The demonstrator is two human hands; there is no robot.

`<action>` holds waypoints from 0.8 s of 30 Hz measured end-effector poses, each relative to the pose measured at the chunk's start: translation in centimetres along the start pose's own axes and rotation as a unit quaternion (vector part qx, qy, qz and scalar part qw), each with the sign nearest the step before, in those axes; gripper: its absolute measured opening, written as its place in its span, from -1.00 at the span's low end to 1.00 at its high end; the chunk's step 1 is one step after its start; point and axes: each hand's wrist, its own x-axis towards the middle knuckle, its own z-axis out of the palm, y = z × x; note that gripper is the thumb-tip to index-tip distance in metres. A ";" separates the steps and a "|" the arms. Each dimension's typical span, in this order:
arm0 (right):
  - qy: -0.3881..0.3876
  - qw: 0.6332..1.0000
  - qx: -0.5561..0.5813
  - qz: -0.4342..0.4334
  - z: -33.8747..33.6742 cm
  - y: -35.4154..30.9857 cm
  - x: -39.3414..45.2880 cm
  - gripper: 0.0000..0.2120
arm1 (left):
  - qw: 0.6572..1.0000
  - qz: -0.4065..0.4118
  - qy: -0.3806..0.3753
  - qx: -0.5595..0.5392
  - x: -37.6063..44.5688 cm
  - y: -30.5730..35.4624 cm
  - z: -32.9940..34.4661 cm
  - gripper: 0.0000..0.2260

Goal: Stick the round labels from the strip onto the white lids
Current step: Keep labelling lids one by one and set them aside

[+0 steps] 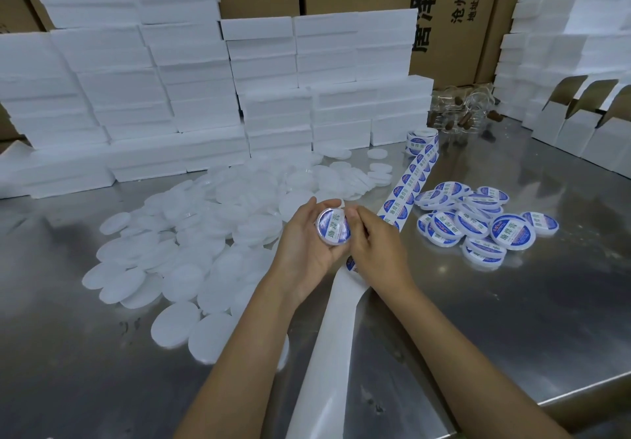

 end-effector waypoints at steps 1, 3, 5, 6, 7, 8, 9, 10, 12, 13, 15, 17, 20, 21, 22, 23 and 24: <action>-0.005 1.000 -0.016 0.009 0.0 0.0 0.0 -0.74 | 1.000 0.002 0.004 0.004 0.0 0.0 0.1 -0.67; -0.007 0.997 -0.067 0.021 0.1 -0.2 -0.1 -0.72 | 1.000 0.004 0.008 0.017 -0.1 0.0 0.4 -0.65; 0.013 0.995 -0.096 0.020 0.2 -0.4 -0.2 -0.69 | 1.000 0.004 0.007 0.030 -0.2 -0.1 0.9 -0.64; 0.025 0.996 -0.081 0.023 0.2 -0.4 -0.1 -0.69 | 0.999 0.000 0.002 0.032 -0.3 -0.2 1.1 -0.63; 0.035 0.997 -0.059 0.030 0.2 -0.3 -0.1 -0.67 | 0.999 -0.003 -0.005 0.035 -0.4 -0.4 1.3 -0.64; 0.037 0.998 -0.042 0.035 0.2 -0.1 -0.1 -0.63 | 0.999 -0.005 -0.010 0.043 -0.4 -0.5 1.5 -0.65; 0.034 0.998 -0.034 0.037 0.2 0.1 -0.1 -0.60 | 0.999 -0.005 -0.012 0.049 -0.4 -0.6 1.6 -0.65; 0.030 0.998 -0.032 0.036 0.1 0.2 -0.1 -0.58 | 0.999 -0.004 -0.013 0.051 -0.4 -0.7 1.7 -0.66; 0.026 0.999 -0.025 0.032 0.1 0.3 -0.1 -0.58 | 0.999 -0.005 -0.015 0.044 -0.4 -0.7 1.8 -0.65; 0.025 0.999 -0.018 0.032 0.0 0.3 -0.1 -0.58 | 0.999 -0.005 -0.014 0.037 -0.4 -0.6 1.9 -0.65; 0.021 0.999 -0.009 0.032 0.0 0.2 -0.2 -0.59 | 1.000 0.000 -0.011 0.023 -0.5 -0.3 1.9 -0.66; 0.008 0.998 -0.051 0.033 0.1 0.0 -0.4 -0.54 | 1.000 0.009 -0.007 0.021 -0.5 -0.1 1.7 -0.66; -0.003 0.993 -0.116 0.023 0.3 -0.2 -0.6 -0.45 | 1.000 0.018 -0.003 0.010 -0.3 0.1 1.4 -0.66; -0.007 0.994 -0.106 0.016 0.3 -0.1 -0.6 -0.48 | 1.000 0.017 -0.003 0.002 -0.2 0.1 1.3 -0.66; -0.012 0.996 -0.082 0.010 0.3 0.0 -0.5 -0.53 | 1.000 0.015 -0.002 -0.004 -0.2 0.2 1.2 -0.66; -0.017 0.998 -0.055 0.005 0.3 0.1 -0.4 -0.57 | 1.000 0.015 -0.002 -0.009 -0.2 0.2 1.0 -0.66; -0.020 0.999 -0.032 0.000 0.3 0.1 -0.4 -0.61 | 1.000 0.016 -0.003 -0.012 -0.2 0.3 0.9 -0.66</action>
